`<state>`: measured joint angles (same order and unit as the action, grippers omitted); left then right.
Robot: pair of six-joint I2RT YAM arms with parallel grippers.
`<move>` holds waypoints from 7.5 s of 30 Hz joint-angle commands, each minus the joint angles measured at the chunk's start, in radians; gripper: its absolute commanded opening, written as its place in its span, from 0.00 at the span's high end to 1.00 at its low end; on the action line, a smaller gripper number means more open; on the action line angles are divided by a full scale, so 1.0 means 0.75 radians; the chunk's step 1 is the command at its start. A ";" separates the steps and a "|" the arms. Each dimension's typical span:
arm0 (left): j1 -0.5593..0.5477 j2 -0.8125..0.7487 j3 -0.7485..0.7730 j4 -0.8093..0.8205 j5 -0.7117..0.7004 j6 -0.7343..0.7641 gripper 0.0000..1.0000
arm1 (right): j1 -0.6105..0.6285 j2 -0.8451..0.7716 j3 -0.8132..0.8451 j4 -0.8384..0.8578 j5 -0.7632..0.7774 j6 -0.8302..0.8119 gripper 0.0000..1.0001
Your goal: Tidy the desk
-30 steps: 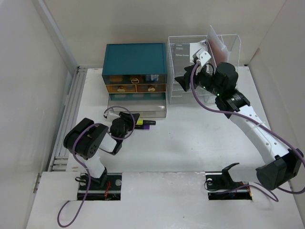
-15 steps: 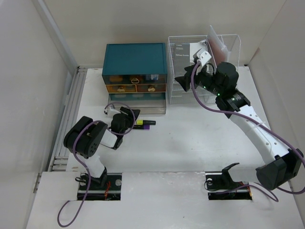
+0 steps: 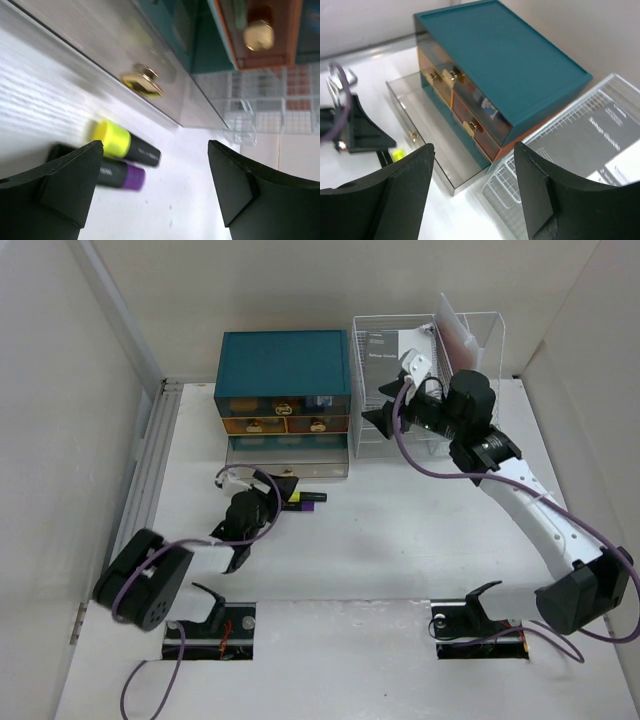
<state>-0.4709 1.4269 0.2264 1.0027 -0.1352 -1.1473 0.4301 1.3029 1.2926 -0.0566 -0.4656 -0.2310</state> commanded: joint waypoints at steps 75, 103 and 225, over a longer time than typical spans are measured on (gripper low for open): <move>-0.121 -1.763 0.516 -1.439 -0.454 1.295 0.28 | 0.517 1.059 0.307 -0.528 0.263 -0.614 0.50; -0.121 -1.763 0.516 -1.439 -0.454 1.295 0.28 | 0.517 0.688 0.363 -0.405 0.445 -0.615 0.93; -0.121 -1.788 0.516 -1.439 -0.466 1.295 0.28 | 0.492 0.707 0.197 -0.149 0.505 -0.404 0.96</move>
<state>-0.5556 0.0998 0.6147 -0.1223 -0.4797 -0.1913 0.8104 1.9003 1.4609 -0.2119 0.0559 -0.5327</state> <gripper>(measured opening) 0.720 0.091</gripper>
